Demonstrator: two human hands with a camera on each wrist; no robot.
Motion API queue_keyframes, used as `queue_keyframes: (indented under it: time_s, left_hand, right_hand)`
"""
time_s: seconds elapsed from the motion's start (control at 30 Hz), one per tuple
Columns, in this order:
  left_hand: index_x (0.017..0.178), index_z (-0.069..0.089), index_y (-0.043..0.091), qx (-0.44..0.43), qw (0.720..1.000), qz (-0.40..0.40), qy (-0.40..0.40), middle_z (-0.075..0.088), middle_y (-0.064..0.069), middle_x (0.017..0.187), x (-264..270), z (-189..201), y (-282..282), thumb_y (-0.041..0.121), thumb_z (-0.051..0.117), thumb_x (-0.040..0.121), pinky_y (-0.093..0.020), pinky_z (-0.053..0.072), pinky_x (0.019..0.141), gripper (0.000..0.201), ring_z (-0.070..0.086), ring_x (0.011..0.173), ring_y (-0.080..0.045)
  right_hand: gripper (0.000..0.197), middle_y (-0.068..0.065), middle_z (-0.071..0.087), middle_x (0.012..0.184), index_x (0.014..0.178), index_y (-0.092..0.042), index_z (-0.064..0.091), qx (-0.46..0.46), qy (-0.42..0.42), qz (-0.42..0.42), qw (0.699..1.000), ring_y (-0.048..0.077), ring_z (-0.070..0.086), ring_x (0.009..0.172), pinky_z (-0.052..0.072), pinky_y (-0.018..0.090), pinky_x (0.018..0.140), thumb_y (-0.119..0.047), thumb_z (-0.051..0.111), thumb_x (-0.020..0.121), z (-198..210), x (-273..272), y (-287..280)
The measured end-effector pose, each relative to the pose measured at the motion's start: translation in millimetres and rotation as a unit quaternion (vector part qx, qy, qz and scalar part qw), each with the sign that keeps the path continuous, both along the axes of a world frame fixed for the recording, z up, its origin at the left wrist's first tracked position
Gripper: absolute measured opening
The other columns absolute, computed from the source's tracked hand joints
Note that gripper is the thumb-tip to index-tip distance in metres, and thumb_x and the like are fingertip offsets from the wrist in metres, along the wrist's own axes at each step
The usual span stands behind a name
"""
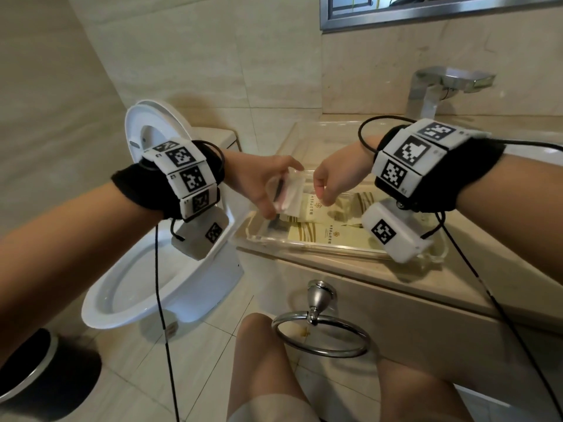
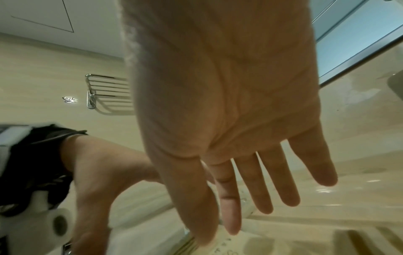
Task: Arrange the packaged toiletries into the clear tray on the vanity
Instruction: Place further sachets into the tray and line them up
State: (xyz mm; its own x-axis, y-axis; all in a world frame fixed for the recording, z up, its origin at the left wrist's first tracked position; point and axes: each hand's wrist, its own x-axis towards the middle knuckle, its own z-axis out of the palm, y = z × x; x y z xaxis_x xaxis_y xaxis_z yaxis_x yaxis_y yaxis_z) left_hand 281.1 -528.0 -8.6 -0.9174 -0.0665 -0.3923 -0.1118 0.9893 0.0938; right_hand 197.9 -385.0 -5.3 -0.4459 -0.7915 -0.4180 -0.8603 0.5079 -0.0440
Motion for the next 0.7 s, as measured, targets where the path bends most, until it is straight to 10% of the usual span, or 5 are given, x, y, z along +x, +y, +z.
queue_keyframes:
  time_s: [0.7]
  left_hand:
    - [0.148,0.008,0.017,-0.09,0.993,0.02,0.079,0.03,-0.008,0.147,-23,6,0,0.034,0.074,0.073,-0.038,0.033,0.111,0.101,0.036,0.133,-0.025]
  right_hand:
    - [0.013,-0.004,0.053,0.087,0.1,-0.015,0.056,-0.052,-0.018,-0.05,0.997,0.015,0.048,0.093,0.037,0.027,0.082,-0.024,0.056,0.09,2,-14,18]
